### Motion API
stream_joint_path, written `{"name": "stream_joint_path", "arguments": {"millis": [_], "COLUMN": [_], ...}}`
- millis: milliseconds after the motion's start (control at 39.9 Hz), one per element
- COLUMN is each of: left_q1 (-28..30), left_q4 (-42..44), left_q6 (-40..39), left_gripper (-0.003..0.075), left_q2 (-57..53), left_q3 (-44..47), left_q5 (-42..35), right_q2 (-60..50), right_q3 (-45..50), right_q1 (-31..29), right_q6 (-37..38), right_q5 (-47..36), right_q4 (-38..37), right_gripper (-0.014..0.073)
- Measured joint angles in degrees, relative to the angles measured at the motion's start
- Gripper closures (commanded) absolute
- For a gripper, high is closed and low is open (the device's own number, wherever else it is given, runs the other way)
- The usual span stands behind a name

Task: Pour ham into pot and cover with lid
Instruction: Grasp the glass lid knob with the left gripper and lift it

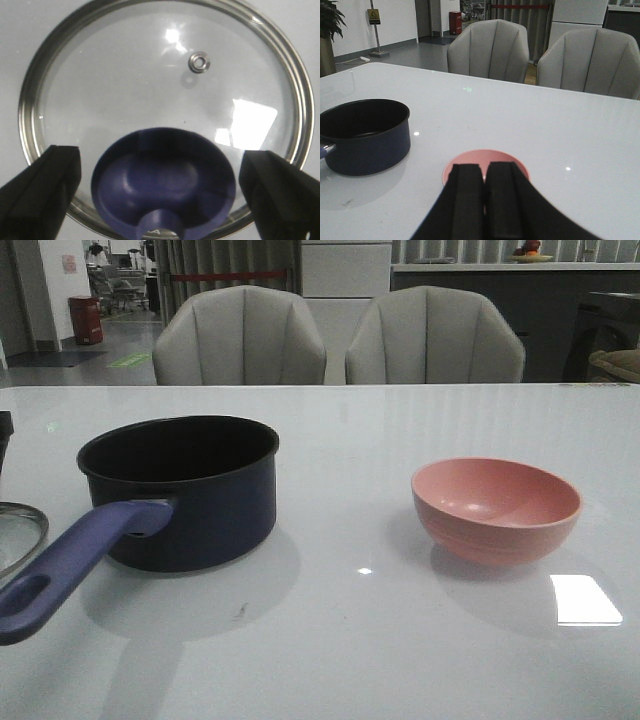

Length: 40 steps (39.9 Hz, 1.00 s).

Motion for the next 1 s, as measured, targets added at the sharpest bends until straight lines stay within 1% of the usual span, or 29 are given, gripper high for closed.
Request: {"name": "stream_joint_path", "arguments": {"millis": [50, 150, 251, 651, 1002], "left_q1": [0.0, 0.0, 0.0, 0.0, 0.0], "left_q4": [-0.4, -0.77, -0.81, -0.94, -0.15], "left_q6": [0.25, 0.36, 0.47, 0.69, 2.49], "left_gripper": [0.0224, 0.0322, 0.037, 0.0372, 0.0372], "left_q2": [0.1, 0.51, 0.51, 0.57, 0.57], "left_q3": [0.0, 0.0, 0.0, -0.63, -8.51], "left_q5": [0.0, 0.0, 0.0, 0.57, 6.24], "right_q2": [0.0, 0.0, 0.0, 0.0, 0.0], "right_q3": [0.0, 0.0, 0.0, 0.0, 0.0], "right_q1": [0.0, 0.0, 0.0, 0.0, 0.0], "right_q6": [0.0, 0.0, 0.0, 0.0, 0.0], "right_q5": [0.0, 0.0, 0.0, 0.0, 0.0], "right_q4": [0.0, 0.0, 0.0, 0.0, 0.0], "right_gripper": [0.0449, 0.0449, 0.0449, 0.0449, 0.0449]}}
